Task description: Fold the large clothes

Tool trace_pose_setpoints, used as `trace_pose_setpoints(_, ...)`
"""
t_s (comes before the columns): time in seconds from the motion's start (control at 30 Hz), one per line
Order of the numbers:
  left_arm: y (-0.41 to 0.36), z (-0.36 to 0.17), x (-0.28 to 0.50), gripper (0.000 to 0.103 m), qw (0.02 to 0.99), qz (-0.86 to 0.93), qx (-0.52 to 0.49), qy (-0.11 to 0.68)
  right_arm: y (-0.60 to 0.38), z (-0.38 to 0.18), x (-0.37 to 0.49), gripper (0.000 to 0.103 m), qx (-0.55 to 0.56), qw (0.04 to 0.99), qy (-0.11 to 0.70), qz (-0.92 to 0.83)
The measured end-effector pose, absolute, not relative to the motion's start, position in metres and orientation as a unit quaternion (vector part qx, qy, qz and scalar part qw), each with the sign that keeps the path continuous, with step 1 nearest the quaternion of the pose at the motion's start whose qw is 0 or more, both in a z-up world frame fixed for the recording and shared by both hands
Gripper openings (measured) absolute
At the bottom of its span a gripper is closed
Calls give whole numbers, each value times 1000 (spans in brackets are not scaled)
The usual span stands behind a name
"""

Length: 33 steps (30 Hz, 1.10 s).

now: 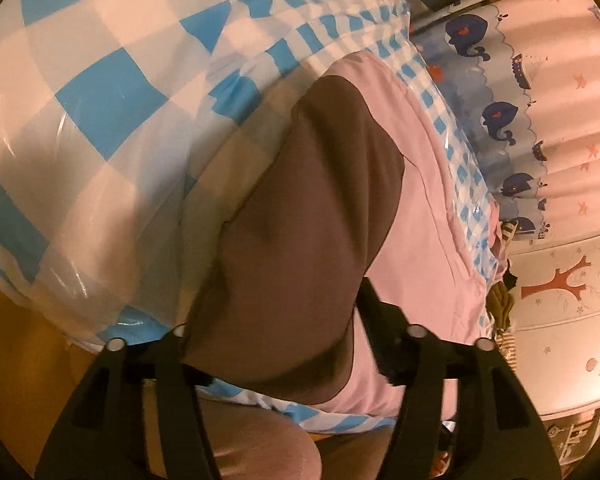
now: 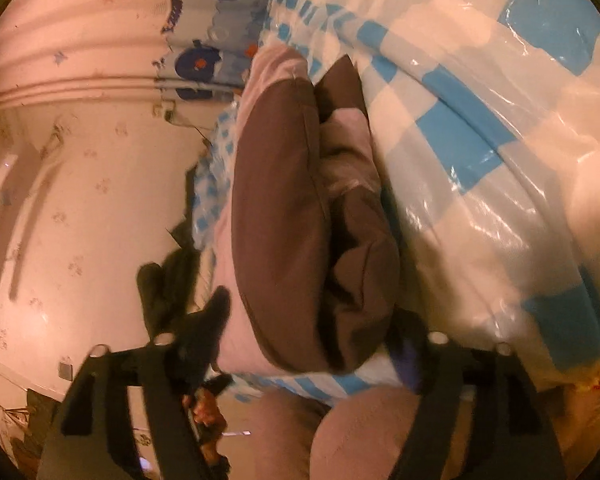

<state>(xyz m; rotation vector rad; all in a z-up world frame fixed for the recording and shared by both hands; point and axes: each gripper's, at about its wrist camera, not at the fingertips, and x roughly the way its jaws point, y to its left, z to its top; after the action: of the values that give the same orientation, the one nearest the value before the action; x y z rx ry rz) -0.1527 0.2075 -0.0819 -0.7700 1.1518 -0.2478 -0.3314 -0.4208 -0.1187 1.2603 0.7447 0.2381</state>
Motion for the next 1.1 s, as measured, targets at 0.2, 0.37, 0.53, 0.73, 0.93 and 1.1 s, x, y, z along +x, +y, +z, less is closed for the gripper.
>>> trace_pose_setpoints(0.2, 190, -91, -142, 75, 764, -98, -358, 528, -418, -123, -312, 56, 578, 742, 322, 114)
trace_pose_setpoints(0.37, 186, -74, -145, 34, 771, -112, -352, 519, -416, -110, -316, 37, 556, 763, 307, 118)
trace_pose_setpoints(0.53, 187, -35, -175, 29, 783, -155, -337, 500, -412, -86, -347, 36, 540, 778, 288, 140)
trace_pose_setpoints(0.73, 197, -72, -192, 50, 764, -130, -348, 528, -422, -137, -373, 54, 584, 734, 320, 131)
trace_pose_setpoints(0.93, 187, -81, -190, 89, 774, -118, -375, 496, -426, -140, -372, 63, 595, 726, 312, 143)
trace_pose_setpoints(1.1, 174, -75, -190, 70, 796, -103, -364, 472, -421, -126, -371, 52, 562, 754, 313, 134)
